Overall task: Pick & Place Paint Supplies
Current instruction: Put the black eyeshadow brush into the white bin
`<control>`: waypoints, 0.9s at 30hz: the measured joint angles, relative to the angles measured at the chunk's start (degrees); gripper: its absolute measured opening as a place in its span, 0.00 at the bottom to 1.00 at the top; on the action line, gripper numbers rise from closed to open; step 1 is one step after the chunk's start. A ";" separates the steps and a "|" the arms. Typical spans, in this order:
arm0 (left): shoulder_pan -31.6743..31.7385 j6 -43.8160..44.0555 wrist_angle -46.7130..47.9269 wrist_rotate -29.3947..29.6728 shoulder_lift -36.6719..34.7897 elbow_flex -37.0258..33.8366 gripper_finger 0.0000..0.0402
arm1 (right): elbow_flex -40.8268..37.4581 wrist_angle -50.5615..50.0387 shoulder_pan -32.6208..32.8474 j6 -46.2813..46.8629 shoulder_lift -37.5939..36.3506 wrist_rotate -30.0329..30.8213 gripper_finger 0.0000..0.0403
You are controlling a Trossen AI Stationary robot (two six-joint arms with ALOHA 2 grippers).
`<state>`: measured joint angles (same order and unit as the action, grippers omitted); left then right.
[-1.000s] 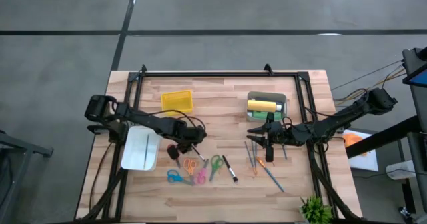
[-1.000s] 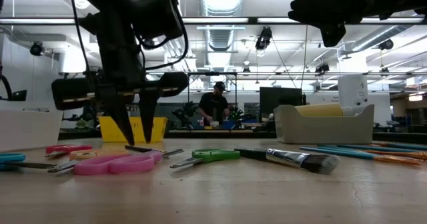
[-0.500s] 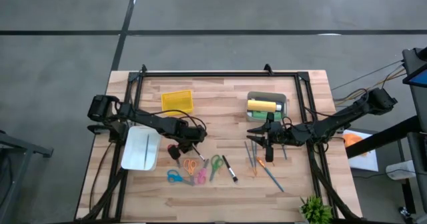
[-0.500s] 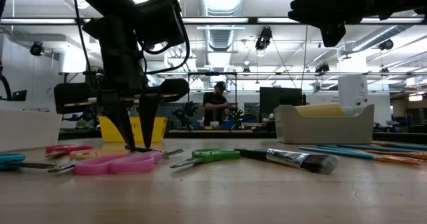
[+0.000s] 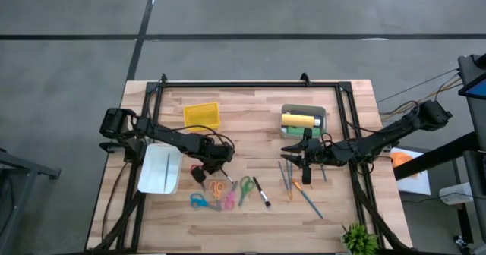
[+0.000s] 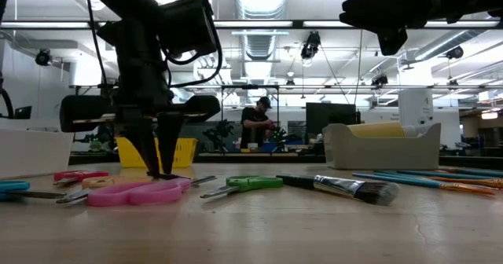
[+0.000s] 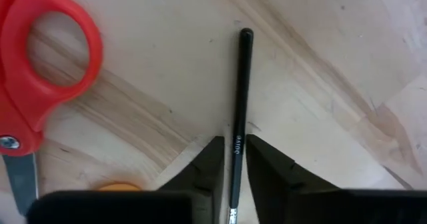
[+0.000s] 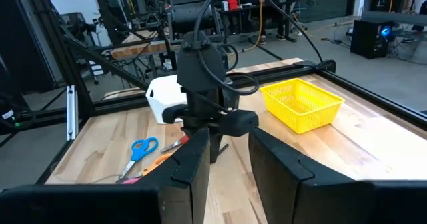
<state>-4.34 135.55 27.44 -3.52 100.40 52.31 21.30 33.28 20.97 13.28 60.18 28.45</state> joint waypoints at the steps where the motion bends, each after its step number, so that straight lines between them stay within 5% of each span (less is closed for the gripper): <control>1: 0.00 -0.04 0.07 -0.01 0.00 -0.04 0.11 | 0.00 0.00 0.02 0.00 0.00 0.00 0.25; 5: 0.00 -0.07 0.24 -0.07 0.00 -0.04 0.02 | 0.00 0.00 0.00 0.00 0.00 0.00 0.25; 27: 0.00 -1.83 0.13 0.30 -0.68 -0.15 0.03 | 0.00 0.00 0.00 0.00 0.02 0.00 0.25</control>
<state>-4.34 133.72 27.58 -3.22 99.72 52.16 21.30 33.28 20.97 13.28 60.20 28.45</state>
